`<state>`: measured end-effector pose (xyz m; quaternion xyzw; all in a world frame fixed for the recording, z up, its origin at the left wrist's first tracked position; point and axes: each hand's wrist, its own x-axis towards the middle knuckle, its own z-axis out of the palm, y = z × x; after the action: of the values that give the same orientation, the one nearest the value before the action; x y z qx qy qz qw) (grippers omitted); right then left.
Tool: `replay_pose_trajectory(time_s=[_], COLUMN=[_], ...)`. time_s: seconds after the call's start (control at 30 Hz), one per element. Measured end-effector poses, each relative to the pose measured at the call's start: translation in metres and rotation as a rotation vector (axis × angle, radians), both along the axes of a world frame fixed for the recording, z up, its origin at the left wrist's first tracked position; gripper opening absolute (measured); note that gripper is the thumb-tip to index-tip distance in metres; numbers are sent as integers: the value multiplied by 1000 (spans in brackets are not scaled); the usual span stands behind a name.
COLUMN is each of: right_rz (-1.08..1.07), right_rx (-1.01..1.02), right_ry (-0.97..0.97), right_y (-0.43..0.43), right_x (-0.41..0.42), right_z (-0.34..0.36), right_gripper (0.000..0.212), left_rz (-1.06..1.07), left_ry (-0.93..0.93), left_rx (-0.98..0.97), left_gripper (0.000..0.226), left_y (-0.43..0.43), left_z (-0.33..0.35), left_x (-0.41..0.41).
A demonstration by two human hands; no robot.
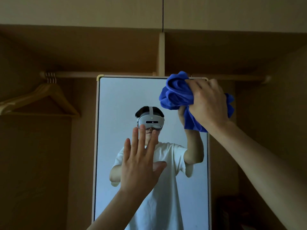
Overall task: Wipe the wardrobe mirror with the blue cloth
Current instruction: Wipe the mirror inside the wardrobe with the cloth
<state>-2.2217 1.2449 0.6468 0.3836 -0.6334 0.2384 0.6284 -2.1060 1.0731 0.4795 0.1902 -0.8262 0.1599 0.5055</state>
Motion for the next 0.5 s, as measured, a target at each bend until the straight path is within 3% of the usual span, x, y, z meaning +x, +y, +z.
replay_pose_trajectory(time_s=[0.33, 0.5], right_rz=[86, -13], right_rx=[167, 153], right_ry=[59, 88], right_y=[10, 12], right_x=[3, -6], right_z=[-78, -50], right_gripper=[50, 49], left_rz=[-21, 65], left_ry=[22, -18], left_rx=[19, 17], left_gripper=[104, 112], left_y=[10, 13], left_z=[0, 0], left_x=[-5, -8])
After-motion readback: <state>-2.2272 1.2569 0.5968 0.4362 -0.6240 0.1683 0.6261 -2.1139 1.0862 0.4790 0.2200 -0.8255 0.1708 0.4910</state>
